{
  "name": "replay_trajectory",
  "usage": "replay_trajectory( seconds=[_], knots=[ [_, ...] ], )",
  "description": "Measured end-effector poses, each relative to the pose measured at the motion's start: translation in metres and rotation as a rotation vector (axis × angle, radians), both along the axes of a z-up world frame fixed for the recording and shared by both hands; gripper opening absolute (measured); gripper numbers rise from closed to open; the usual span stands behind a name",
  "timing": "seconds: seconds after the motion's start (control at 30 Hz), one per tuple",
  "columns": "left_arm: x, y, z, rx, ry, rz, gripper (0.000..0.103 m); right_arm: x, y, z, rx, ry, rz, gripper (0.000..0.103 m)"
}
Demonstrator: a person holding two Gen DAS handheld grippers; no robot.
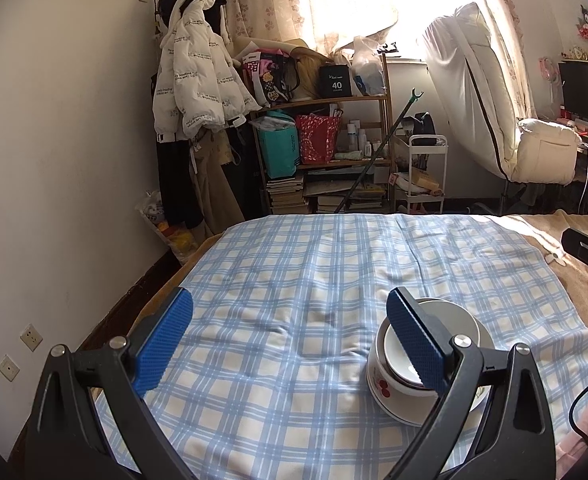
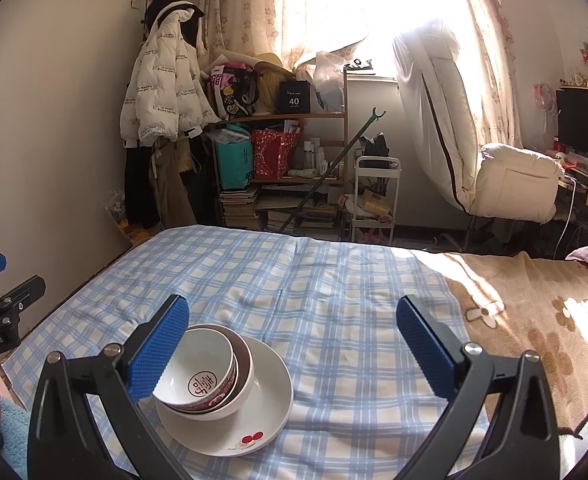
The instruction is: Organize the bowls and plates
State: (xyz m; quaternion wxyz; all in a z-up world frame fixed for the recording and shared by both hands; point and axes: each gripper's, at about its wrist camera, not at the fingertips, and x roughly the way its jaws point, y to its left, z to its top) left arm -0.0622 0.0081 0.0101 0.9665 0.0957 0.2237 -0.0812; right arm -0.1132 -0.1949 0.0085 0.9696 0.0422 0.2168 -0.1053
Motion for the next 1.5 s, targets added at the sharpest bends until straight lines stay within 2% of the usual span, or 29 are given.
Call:
replay_trajectory(
  seconds=[0.4, 1.5],
  knots=[
    [0.009, -0.001, -0.008, 0.001, 0.046, 0.017, 0.096, 0.003, -0.003, -0.007, 0.006, 0.018, -0.006, 0.103],
    [0.010, 0.003, -0.011, 0.014, 0.045, 0.031, 0.096, 0.004, -0.002, -0.007, 0.004, 0.024, -0.004, 0.103]
  ],
)
